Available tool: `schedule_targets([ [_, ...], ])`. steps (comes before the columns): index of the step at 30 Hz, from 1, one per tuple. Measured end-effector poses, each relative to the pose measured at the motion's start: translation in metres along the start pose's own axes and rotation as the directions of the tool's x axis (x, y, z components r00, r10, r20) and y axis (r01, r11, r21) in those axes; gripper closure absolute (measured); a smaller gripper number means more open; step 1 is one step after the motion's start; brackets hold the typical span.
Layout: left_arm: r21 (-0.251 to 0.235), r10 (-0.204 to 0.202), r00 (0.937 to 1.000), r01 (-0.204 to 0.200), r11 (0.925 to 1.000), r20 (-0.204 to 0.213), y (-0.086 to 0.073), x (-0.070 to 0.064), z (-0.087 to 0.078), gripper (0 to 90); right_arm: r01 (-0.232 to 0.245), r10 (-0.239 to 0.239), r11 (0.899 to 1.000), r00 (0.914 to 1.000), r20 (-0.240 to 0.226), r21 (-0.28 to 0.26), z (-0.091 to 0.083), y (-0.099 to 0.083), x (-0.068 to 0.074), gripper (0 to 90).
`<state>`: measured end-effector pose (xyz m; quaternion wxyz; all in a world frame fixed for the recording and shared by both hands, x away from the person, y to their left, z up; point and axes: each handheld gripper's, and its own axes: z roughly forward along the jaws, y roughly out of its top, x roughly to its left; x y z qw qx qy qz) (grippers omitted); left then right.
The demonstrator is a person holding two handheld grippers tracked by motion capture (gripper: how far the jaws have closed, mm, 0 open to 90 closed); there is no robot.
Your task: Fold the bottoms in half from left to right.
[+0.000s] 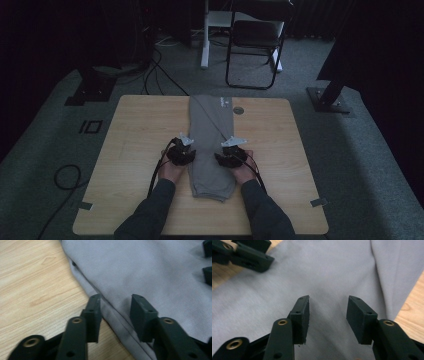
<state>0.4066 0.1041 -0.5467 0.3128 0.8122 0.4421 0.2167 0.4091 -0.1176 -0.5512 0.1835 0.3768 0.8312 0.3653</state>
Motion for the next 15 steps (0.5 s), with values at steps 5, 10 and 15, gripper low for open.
schedule_targets([
  [5, -0.002, -0.018, 0.9995, 0.018, 0.9998, 0.025, -0.006, 0.003, -0.005, 69.7, -0.006, 0.006, 1.000, 0.9999, -0.015, -0.006, -0.001, -0.005, 0.003, 56.3],
  [10, -0.011, -0.021, 0.9988, 0.021, 0.9997, 0.045, -0.016, 0.002, -0.013, 73.1, -0.003, 0.002, 1.000, 0.9994, -0.036, -0.026, -0.006, -0.012, 0.007, 57.2],
  [15, -0.011, -0.011, 0.9991, 0.011, 0.9999, 0.042, -0.023, -0.005, -0.020, 78.2, 0.012, -0.013, 1.000, 0.9988, -0.046, -0.028, -0.013, -0.018, 0.015, 59.1],
])
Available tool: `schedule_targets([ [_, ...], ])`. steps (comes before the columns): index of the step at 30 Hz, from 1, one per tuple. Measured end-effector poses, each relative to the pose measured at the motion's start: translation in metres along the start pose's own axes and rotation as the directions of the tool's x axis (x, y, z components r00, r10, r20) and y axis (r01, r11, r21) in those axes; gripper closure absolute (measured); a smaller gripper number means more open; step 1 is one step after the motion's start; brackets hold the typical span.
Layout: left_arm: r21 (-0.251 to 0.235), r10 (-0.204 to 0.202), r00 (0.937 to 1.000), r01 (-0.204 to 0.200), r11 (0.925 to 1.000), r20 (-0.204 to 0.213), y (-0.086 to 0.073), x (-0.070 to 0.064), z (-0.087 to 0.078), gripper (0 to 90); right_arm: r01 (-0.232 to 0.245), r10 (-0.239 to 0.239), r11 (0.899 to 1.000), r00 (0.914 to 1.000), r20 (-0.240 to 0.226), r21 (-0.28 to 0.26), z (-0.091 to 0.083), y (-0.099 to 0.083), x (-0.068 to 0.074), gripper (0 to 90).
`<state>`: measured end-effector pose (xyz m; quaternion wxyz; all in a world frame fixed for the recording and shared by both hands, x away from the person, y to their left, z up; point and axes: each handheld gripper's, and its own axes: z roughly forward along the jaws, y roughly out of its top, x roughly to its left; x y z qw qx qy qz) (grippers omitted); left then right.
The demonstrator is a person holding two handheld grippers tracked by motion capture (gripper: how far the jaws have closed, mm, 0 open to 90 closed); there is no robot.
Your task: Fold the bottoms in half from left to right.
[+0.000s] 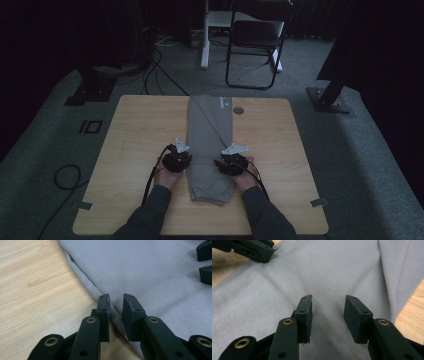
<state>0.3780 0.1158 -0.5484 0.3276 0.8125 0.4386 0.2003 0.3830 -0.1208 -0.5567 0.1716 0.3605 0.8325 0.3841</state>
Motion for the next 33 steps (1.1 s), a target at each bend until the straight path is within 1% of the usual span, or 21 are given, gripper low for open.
schedule_targets([
  [2, 0.001, 0.000, 1.0000, 0.000, 1.0000, -0.006, -0.003, -0.006, -0.003, 83.0, 0.005, -0.005, 1.000, 1.0000, -0.004, -0.002, -0.003, -0.003, 0.003, 60.2],
  [3, 0.004, 0.008, 0.9999, -0.008, 1.0000, -0.011, -0.004, -0.009, -0.005, 84.6, 0.008, -0.008, 1.000, 0.9999, -0.007, -0.003, -0.004, -0.004, 0.004, 60.5],
  [6, 0.016, 0.014, 0.9998, -0.014, 0.9998, -0.013, -0.006, -0.015, -0.009, 87.1, 0.005, -0.005, 1.000, 1.0000, -0.008, 0.003, -0.009, -0.007, 0.008, 61.2],
  [9, 0.021, 0.010, 1.0000, -0.010, 0.9997, 0.000, -0.010, -0.019, -0.014, 87.4, 0.008, -0.008, 1.000, 0.9999, -0.009, 0.013, -0.013, -0.009, 0.012, 62.8],
  [11, 0.019, 0.017, 0.9998, -0.017, 0.9997, 0.011, -0.014, -0.021, -0.017, 87.4, 0.009, -0.009, 1.000, 0.9999, -0.013, 0.006, -0.016, -0.013, 0.015, 64.2],
  [12, 0.018, 0.012, 0.9998, -0.012, 0.9998, 0.016, -0.016, -0.023, -0.019, 87.4, 0.010, -0.010, 1.000, 0.9998, -0.016, 0.004, -0.018, -0.014, 0.017, 64.7],
  [15, 0.016, 0.014, 0.9994, -0.014, 0.9998, 0.031, -0.022, -0.027, -0.025, 87.4, 0.016, -0.016, 1.000, 0.9996, -0.023, 0.008, -0.024, -0.019, 0.022, 65.2],
  [17, 0.012, 0.028, 0.9990, -0.028, 0.9995, 0.036, -0.027, -0.029, -0.030, 87.4, 0.027, -0.026, 1.000, 0.9992, -0.029, 0.013, -0.028, -0.022, 0.027, 66.8],
  [19, 0.004, 0.034, 0.9987, -0.034, 0.9994, 0.038, -0.032, -0.032, -0.034, 87.4, 0.030, -0.030, 0.999, 0.9988, -0.039, 0.016, -0.033, -0.025, 0.031, 67.7],
  [22, 0.005, 0.041, 0.9982, -0.041, 0.9991, 0.044, -0.039, -0.037, -0.041, 87.3, 0.037, -0.036, 0.999, 0.9979, -0.054, 0.021, -0.040, -0.030, 0.036, 68.5],
  [26, -0.011, 0.028, 0.9978, -0.027, 0.9996, 0.061, -0.050, -0.042, -0.050, 87.3, 0.047, -0.044, 0.998, 0.9967, -0.068, 0.034, -0.048, -0.036, 0.045, 68.5],
  [29, -0.017, 0.026, 0.9974, -0.025, 0.9995, 0.066, -0.057, -0.046, -0.056, 87.3, 0.050, -0.046, 0.998, 0.9960, -0.076, 0.042, -0.054, -0.040, 0.051, 69.0],
  [33, -0.019, 0.018, 0.9971, -0.017, 0.9997, 0.074, -0.066, -0.051, -0.065, 87.2, 0.069, -0.064, 0.996, 0.9934, -0.095, 0.050, -0.060, -0.044, 0.059, 70.0],
])
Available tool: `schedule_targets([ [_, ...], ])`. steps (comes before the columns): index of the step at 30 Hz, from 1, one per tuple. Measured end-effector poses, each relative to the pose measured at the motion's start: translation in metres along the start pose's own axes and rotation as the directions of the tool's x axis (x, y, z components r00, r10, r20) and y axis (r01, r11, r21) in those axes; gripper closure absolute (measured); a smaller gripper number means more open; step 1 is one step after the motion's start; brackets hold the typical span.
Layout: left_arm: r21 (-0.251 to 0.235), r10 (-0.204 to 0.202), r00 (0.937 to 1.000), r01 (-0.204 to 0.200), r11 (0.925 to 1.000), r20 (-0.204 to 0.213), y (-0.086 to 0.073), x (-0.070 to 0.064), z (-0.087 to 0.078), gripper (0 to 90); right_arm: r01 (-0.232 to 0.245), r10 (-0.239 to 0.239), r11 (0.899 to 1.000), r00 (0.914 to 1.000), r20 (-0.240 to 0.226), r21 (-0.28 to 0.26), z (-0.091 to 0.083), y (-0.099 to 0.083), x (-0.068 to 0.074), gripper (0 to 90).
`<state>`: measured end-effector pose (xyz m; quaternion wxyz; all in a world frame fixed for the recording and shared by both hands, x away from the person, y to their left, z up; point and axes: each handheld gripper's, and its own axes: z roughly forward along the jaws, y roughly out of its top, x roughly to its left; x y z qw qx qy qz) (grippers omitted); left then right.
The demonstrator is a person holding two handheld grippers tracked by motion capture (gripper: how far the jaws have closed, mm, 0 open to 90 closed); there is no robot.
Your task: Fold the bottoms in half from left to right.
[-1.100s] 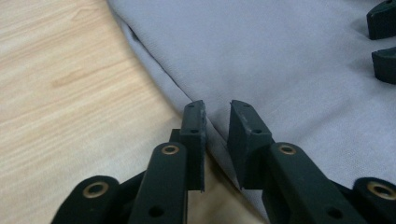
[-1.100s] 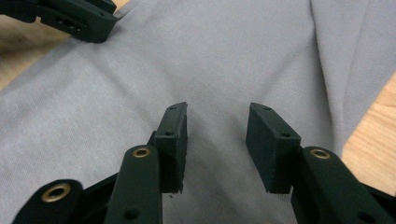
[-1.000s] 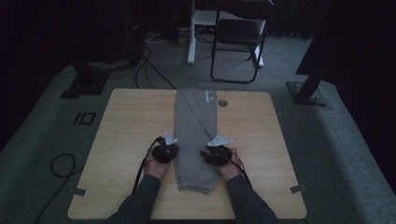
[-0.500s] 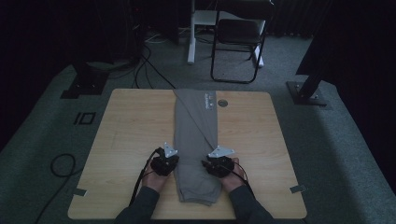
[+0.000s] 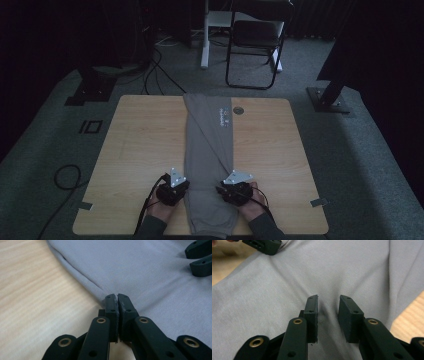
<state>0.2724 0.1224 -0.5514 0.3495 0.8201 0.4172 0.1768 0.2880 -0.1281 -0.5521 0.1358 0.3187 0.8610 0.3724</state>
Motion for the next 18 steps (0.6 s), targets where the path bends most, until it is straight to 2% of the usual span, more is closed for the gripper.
schedule_targets([
  [6, -0.015, 0.012, 0.9999, -0.012, 0.9998, -0.007, -0.011, -0.008, -0.009, 87.3, 0.013, -0.013, 1.000, 0.9995, -0.027, 0.020, -0.006, -0.003, 0.010, 72.5],
  [8, -0.019, 0.020, 0.9998, -0.020, 0.9996, -0.007, -0.012, -0.008, -0.010, 87.1, 0.036, -0.035, 0.999, 0.9989, -0.031, 0.030, -0.006, -0.002, 0.010, 73.4],
  [10, -0.014, 0.021, 0.9998, -0.021, 0.9997, 0.000, -0.011, -0.006, -0.010, 84.8, 0.034, -0.033, 0.999, 0.9990, -0.029, 0.024, -0.005, 0.000, 0.006, 72.9],
  [14, -0.005, -0.005, 0.9993, 0.006, 1.0000, 0.037, -0.007, 0.006, -0.007, 69.5, 0.016, -0.015, 1.000, 0.9998, 0.013, -0.020, -0.006, 0.011, -0.007, 67.4],
  [15, -0.008, -0.009, 0.9996, 0.009, 0.9999, 0.027, -0.005, 0.009, -0.007, 68.3, 0.014, -0.013, 0.999, 0.9995, 0.029, -0.031, -0.007, 0.015, -0.010, 64.3],
  [17, -0.019, -0.026, 0.9996, 0.026, 0.9995, 0.011, 0.000, 0.015, -0.005, 65.4, 0.028, -0.024, 0.999, 0.9940, 0.106, -0.030, -0.003, 0.024, -0.017, 59.8],
  [18, -0.023, -0.038, 0.9993, 0.038, 0.9990, -0.002, 0.003, 0.018, -0.003, 63.6, 0.024, -0.021, 0.999, 0.9912, 0.131, -0.021, -0.001, 0.029, -0.021, 58.5],
])
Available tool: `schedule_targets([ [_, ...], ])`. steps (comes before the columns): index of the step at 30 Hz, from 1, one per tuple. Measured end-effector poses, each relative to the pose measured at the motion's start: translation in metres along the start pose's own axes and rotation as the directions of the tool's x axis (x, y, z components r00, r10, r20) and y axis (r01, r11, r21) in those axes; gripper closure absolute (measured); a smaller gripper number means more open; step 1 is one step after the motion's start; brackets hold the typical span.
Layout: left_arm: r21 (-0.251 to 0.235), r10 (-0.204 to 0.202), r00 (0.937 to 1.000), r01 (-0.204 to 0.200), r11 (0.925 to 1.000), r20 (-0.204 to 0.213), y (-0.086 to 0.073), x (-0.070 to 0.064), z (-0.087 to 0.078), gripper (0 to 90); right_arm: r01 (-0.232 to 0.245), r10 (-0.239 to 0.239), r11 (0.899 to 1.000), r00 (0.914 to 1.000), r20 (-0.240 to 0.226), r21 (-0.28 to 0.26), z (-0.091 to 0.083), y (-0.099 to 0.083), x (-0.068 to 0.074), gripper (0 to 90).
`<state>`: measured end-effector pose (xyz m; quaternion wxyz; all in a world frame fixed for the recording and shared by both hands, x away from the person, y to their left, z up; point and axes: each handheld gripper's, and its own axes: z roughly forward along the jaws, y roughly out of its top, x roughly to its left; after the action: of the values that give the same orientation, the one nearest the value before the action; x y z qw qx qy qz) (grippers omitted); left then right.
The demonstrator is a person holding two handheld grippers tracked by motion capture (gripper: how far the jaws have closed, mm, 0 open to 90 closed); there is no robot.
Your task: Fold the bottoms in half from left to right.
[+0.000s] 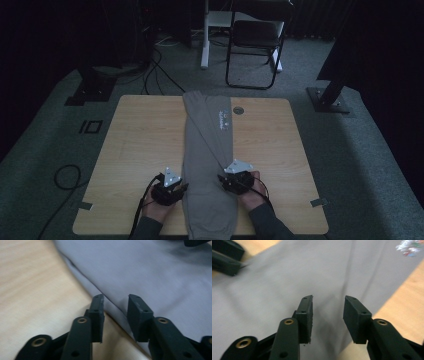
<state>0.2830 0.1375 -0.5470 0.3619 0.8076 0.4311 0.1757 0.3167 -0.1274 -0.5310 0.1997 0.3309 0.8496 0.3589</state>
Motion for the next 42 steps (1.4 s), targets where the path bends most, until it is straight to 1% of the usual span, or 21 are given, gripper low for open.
schedule_targets([
  [3, -0.005, -0.033, 0.9987, 0.033, 0.9995, -0.038, 0.011, 0.009, 0.005, 59.8, -0.006, 0.006, 1.000, 0.9996, 0.028, 0.008, 0.013, 0.012, -0.009, 55.5],
  [5, -0.012, -0.041, 0.9970, 0.040, 0.9991, -0.067, 0.019, 0.014, 0.010, 56.1, 0.000, -0.001, 1.000, 0.9988, 0.049, 0.021, 0.023, 0.019, -0.014, 53.7],
  [8, -0.002, -0.053, 0.9932, 0.053, 0.9986, -0.104, 0.032, 0.025, 0.024, 53.1, -0.006, 0.004, 1.000, 0.9976, 0.069, 0.028, 0.037, 0.030, -0.020, 52.1],
  [10, 0.007, -0.067, 0.9907, 0.068, 0.9976, -0.119, 0.041, 0.032, 0.034, 53.1, 0.004, -0.008, 0.999, 0.9964, 0.084, 0.045, 0.048, 0.037, -0.025, 53.1],
  [12, 0.007, -0.082, 0.9894, 0.083, 0.9965, -0.120, 0.049, 0.037, 0.043, 53.3, 0.011, -0.018, 0.997, 0.9948, 0.100, 0.070, 0.061, 0.044, -0.031, 53.1],
  [14, 0.018, -0.080, 0.9901, 0.082, 0.9964, -0.115, 0.056, 0.039, 0.051, 53.5, -0.008, -0.002, 0.996, 0.9947, 0.103, 0.089, 0.072, 0.050, -0.036, 52.8],
  [16, 0.027, -0.087, 0.9894, 0.090, 0.9955, -0.116, 0.058, 0.040, 0.059, 56.8, -0.032, 0.023, 0.995, 0.9947, 0.101, 0.089, 0.080, 0.056, -0.040, 52.1],
  [17, 0.041, -0.089, 0.9894, 0.094, 0.9947, -0.115, 0.058, 0.041, 0.062, 58.7, -0.047, 0.039, 0.996, 0.9950, 0.092, 0.081, 0.082, 0.057, -0.041, 51.6],
  [18, 0.034, -0.095, 0.9903, 0.099, 0.9946, -0.102, 0.058, 0.042, 0.064, 62.6, -0.057, 0.050, 0.995, 0.9951, 0.085, 0.078, 0.084, 0.059, -0.042, 51.2],
  [20, 0.030, -0.094, 0.9910, 0.097, 0.9948, -0.095, 0.059, 0.041, 0.065, 70.9, -0.045, 0.037, 0.995, 0.9950, 0.093, 0.087, 0.087, 0.060, -0.042, 51.5],
  [22, 0.036, -0.073, 0.9916, 0.078, 0.9963, -0.107, 0.059, 0.039, 0.065, 77.5, -0.040, 0.029, 0.994, 0.9935, 0.110, 0.101, 0.089, 0.059, -0.046, 54.5],
  [23, 0.036, -0.069, 0.9921, 0.073, 0.9967, -0.105, 0.059, 0.039, 0.065, 79.3, -0.051, 0.039, 0.993, 0.9924, 0.117, 0.103, 0.089, 0.058, -0.050, 56.0],
  [24, 0.035, -0.067, 0.9924, 0.071, 0.9969, -0.104, 0.059, 0.039, 0.064, 80.6, -0.066, 0.054, 0.992, 0.9911, 0.122, 0.103, 0.088, 0.056, -0.055, 58.1],
  [27, 0.029, -0.069, 0.9925, 0.073, 0.9969, -0.100, 0.058, 0.041, 0.064, 82.2, -0.123, 0.107, 0.988, 0.9828, 0.150, 0.098, 0.082, 0.049, -0.071, 65.6],
  [30, 0.024, -0.066, 0.9927, 0.069, 0.9973, -0.100, 0.057, 0.041, 0.064, 82.2, -0.175, 0.158, 0.980, 0.9742, 0.161, 0.093, 0.075, 0.041, -0.085, 70.8],
  [32, 0.024, -0.061, 0.9925, 0.064, 0.9977, -0.106, 0.057, 0.040, 0.064, 82.2, -0.195, 0.179, 0.977, 0.9710, 0.158, 0.088, 0.072, 0.036, -0.091, 73.8],
  [35, 0.023, -0.057, 0.9926, 0.060, 0.9980, -0.107, 0.057, 0.039, 0.064, 82.2, -0.198, 0.184, 0.977, 0.9710, 0.153, 0.083, 0.069, 0.031, -0.094, 78.8],
  [38, 0.021, -0.058, 0.9923, 0.061, 0.9979, -0.110, 0.056, 0.039, 0.063, 82.9, -0.188, 0.168, 0.977, 0.9690, 0.181, 0.098, 0.067, 0.028, -0.094, 87.9],
  [39, 0.021, -0.058, 0.9923, 0.061, 0.9979, -0.110, 0.056, 0.039, 0.063, 83.1, -0.188, 0.168, 0.977, 0.9690, 0.181, 0.098, 0.067, 0.028, -0.094, 87.9],
  [40, 0.019, -0.055, 0.9924, 0.058, 0.9981, -0.110, 0.054, 0.039, 0.062, 83.1, -0.196, 0.178, 0.976, 0.9695, 0.168, 0.094, 0.064, 0.025, -0.095, 87.9],
  [42, 0.017, -0.060, 0.9924, 0.062, 0.9979, -0.107, 0.054, 0.040, 0.062, 83.1, -0.194, 0.178, 0.977, 0.9703, 0.164, 0.084, 0.062, 0.025, -0.093, 84.0],
])
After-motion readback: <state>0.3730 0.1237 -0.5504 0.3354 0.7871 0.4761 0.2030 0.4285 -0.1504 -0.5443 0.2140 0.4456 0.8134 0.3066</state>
